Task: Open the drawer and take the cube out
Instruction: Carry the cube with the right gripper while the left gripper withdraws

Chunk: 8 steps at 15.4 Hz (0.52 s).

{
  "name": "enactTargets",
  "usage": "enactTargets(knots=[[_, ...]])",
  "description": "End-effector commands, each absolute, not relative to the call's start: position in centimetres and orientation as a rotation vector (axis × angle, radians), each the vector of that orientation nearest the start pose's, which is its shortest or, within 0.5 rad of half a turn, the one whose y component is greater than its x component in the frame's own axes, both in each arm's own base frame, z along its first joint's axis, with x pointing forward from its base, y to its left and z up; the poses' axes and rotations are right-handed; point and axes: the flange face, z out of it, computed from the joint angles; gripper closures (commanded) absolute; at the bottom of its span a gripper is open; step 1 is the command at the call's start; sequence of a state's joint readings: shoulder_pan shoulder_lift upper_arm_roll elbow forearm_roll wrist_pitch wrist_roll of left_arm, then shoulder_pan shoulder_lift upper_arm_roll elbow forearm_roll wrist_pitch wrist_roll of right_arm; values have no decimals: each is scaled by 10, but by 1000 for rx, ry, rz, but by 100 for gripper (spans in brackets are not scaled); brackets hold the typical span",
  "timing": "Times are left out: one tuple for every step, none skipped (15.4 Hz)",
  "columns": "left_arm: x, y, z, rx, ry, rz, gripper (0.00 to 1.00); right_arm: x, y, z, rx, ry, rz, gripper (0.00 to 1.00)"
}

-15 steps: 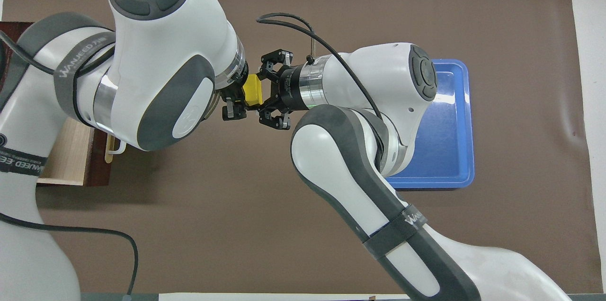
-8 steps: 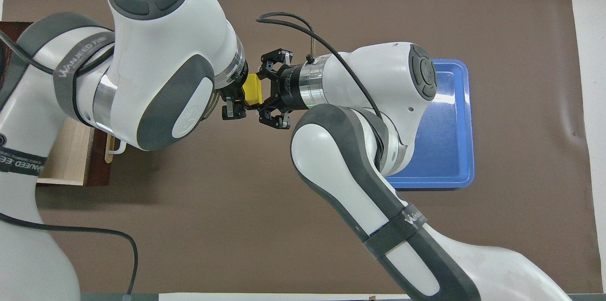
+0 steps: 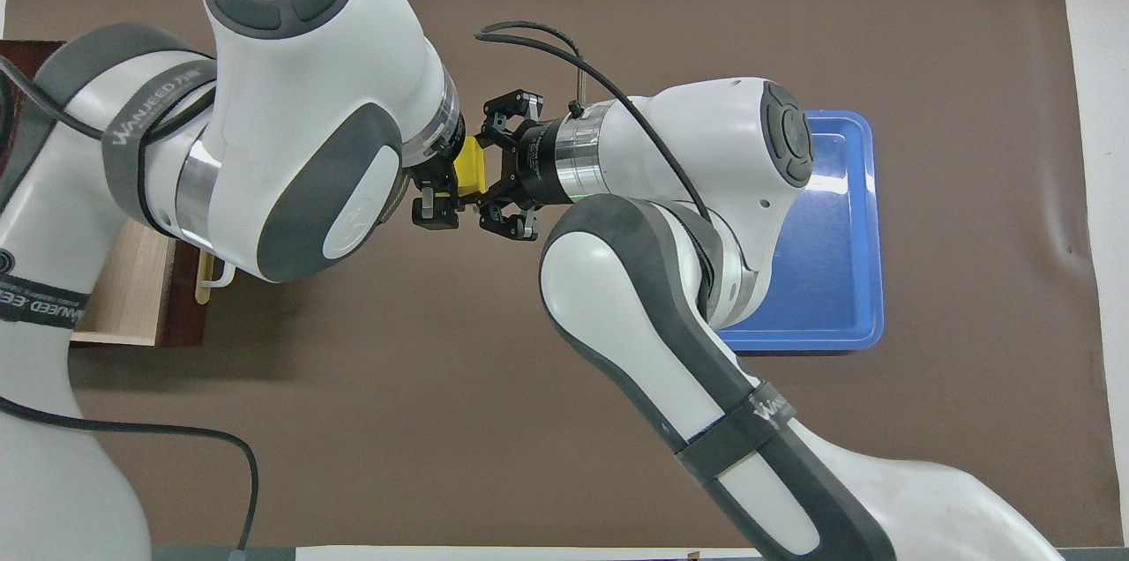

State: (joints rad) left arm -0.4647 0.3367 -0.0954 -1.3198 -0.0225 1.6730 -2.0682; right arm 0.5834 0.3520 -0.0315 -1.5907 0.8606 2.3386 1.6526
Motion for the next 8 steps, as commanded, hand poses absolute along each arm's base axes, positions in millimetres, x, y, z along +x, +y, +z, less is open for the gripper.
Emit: enactTargets(knots=[[566,-345,555,-2329,-2177,76,0,595,378,481,-1678,1756,612,100],[566,-345,556,-2331,-2179,72,0,601,367,481,-1661,1769,605,100],[566,-344,552,-2327,-2175,74,0,606,360,481,-1651,1777,598,100],[565,-338,550,-2317,-2175,72,0,609,354,481,-1644,1784,596,100],[565,-334,545,-2325,-2152,73,0,616,341,479,-1635,1802,592,100],[564,-327,543,-2338,-2127,73,0,621,329,478,-1629,1817,597,100],[565,-318,538,-2339,-2111,76,0,625,318,475,-1630,1831,601,100],[567,-306,533,-2331,-2104,81,0,630,306,473,-1627,1841,602,100]])
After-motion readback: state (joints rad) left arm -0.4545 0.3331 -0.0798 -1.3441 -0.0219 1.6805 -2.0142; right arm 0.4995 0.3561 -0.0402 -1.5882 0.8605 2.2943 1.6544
